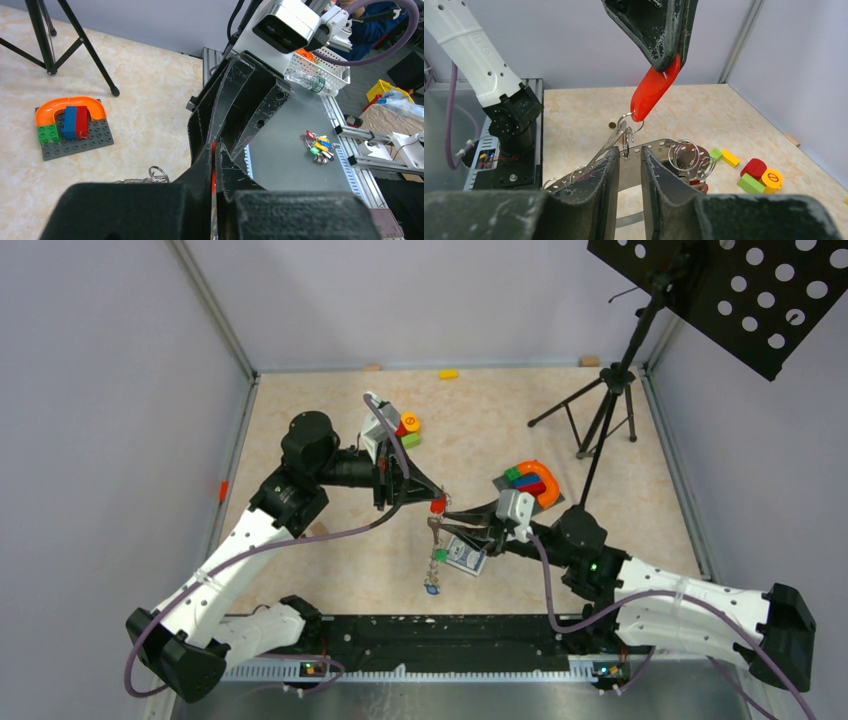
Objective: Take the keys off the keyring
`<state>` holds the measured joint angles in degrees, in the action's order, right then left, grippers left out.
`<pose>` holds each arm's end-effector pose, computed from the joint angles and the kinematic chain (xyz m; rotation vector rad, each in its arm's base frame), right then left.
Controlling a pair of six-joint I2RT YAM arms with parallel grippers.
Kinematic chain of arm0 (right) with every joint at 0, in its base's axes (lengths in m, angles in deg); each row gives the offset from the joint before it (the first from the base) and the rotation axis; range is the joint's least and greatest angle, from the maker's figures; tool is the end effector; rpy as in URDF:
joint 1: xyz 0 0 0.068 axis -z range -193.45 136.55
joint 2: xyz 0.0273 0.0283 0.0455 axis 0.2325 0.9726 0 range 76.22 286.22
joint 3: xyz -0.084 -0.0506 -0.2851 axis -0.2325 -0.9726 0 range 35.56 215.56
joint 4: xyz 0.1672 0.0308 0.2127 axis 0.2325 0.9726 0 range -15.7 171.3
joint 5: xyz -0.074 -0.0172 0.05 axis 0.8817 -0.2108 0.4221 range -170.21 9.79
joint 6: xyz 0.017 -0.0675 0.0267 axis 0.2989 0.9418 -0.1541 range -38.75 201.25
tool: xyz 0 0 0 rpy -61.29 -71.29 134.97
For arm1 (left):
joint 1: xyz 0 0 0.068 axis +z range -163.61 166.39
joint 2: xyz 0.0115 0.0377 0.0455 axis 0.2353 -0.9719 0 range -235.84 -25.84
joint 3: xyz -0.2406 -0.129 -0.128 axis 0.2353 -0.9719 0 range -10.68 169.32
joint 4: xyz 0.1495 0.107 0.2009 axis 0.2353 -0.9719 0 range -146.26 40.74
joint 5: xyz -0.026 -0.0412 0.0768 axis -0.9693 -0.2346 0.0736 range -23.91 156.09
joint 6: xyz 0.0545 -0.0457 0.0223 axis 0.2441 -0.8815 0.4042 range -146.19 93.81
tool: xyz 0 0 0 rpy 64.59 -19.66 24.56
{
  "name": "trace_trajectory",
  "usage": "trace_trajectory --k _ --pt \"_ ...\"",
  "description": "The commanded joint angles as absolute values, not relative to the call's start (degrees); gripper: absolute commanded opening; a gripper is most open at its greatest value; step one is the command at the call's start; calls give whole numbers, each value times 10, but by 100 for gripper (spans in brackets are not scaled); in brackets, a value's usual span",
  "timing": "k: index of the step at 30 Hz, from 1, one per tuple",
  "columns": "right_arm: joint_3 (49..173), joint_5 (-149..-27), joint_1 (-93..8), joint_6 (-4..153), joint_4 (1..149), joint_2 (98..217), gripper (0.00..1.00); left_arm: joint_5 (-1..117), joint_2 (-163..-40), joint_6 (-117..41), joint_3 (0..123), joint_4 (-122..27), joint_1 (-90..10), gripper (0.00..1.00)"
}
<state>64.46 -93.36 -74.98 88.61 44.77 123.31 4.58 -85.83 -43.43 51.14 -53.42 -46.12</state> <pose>0.0899 0.1957 0.3321 -0.9746 1.0652 0.9413 0.1656 -0.1708 0.4317 1.1043 1.4453 -1.4905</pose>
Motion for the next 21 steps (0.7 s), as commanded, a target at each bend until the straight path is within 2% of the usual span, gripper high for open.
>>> trace_trajectory --k 1,12,18,21 --pt "645 -923 -760 883 406 1243 21 44 -845 -450 523 -476 -463 0" --pt "644 -920 -761 877 372 1267 18 44 -843 -458 517 -468 -463 0" --pt "641 -928 -761 873 360 1262 1 48 -839 -456 510 -468 -463 0" --pt "634 -924 -761 865 353 1250 0 54 -834 -456 503 -467 -463 0"
